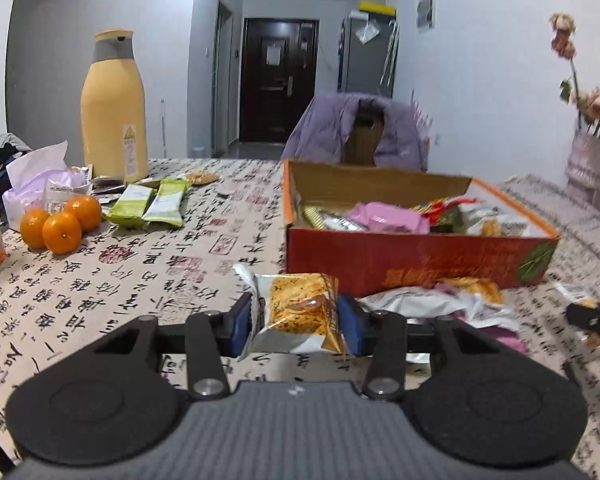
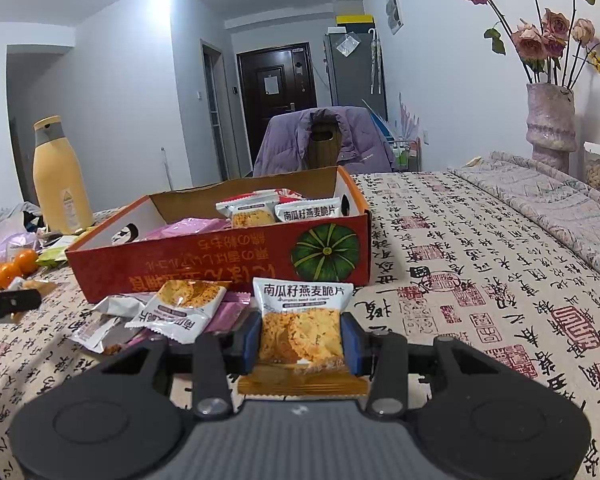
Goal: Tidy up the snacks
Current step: 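Carry both cracker packets over the box and open both grippers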
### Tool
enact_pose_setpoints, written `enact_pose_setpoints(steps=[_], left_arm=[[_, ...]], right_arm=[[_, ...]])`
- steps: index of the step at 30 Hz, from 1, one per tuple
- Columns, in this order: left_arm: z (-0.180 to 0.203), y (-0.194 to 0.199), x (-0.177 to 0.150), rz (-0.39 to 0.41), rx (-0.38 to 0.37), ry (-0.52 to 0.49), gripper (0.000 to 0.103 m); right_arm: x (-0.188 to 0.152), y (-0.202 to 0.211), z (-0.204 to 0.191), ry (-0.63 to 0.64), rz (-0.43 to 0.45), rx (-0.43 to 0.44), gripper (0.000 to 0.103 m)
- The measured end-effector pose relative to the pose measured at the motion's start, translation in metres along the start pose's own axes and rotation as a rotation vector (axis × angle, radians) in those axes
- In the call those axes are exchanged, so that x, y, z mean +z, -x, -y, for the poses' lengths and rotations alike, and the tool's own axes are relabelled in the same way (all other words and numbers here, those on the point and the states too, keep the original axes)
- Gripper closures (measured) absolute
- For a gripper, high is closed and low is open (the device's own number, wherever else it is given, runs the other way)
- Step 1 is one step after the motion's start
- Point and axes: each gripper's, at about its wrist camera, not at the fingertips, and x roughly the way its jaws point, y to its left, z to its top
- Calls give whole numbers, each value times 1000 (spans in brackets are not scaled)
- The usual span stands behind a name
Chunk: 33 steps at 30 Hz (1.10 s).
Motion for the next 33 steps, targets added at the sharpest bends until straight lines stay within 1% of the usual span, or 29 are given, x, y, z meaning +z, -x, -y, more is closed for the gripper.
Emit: enact_pose_setpoints(steps=[3, 11, 19, 26, 33], left_arm=[[7, 5, -3, -2, -40, 8, 57], [28, 7, -14, -19, -103, 26, 57], [42, 6, -14, -17, -129, 19, 57], [49, 10, -2, 13, -136, 16, 57], [56, 9, 21, 53, -149, 9, 57]], right_arm=[[0, 1, 0, 2, 5, 1, 62], [0, 2, 0, 3, 12, 4, 62], [0, 3, -4, 21, 17, 6, 62], [4, 7, -11, 50, 31, 18, 63], [29, 11, -19, 65, 65, 47, 63]])
